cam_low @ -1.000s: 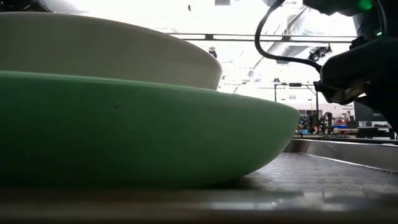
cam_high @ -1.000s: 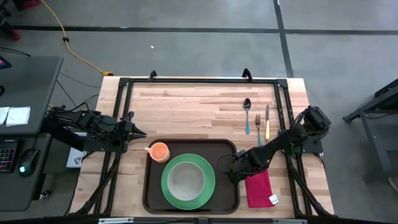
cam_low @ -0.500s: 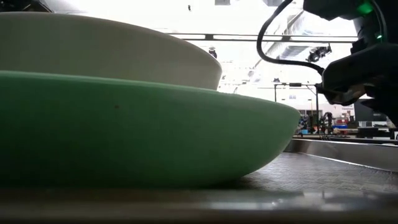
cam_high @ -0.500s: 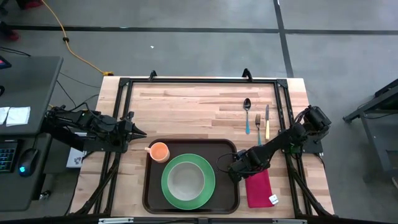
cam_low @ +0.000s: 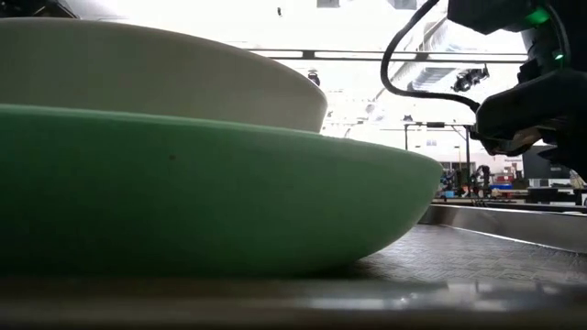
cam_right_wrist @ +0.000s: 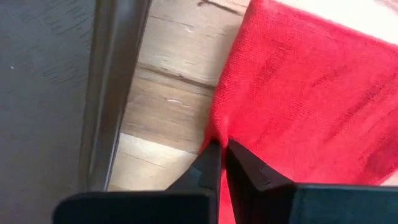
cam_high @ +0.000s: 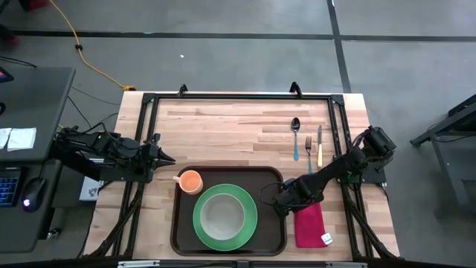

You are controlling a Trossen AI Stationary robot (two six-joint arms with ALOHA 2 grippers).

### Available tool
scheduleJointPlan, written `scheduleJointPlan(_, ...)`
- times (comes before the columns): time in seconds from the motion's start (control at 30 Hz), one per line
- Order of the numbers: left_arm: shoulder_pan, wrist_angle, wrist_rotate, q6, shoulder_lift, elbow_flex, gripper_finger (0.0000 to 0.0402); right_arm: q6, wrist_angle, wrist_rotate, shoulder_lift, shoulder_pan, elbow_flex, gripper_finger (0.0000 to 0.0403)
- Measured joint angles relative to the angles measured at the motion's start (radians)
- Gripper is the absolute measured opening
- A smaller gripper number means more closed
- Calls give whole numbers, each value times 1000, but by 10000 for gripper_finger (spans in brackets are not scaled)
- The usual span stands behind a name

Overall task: Set up tray
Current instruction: Put the red napkin to the right of the green plate on the brown tray

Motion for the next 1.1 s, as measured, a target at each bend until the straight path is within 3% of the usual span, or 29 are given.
scheduleJointPlan(0.47,0,0,0,0,0,0,74,21,-12,-69,-108,-26,-5,0)
scheduleJointPlan(0.83,0,0,1,0,0,0,74,19,-10,-62,-218,-66,-2,0)
scheduleJointPlan(1.1,0,0,1,1,0,0,74,3,178,-63,-223,-119,-2,0)
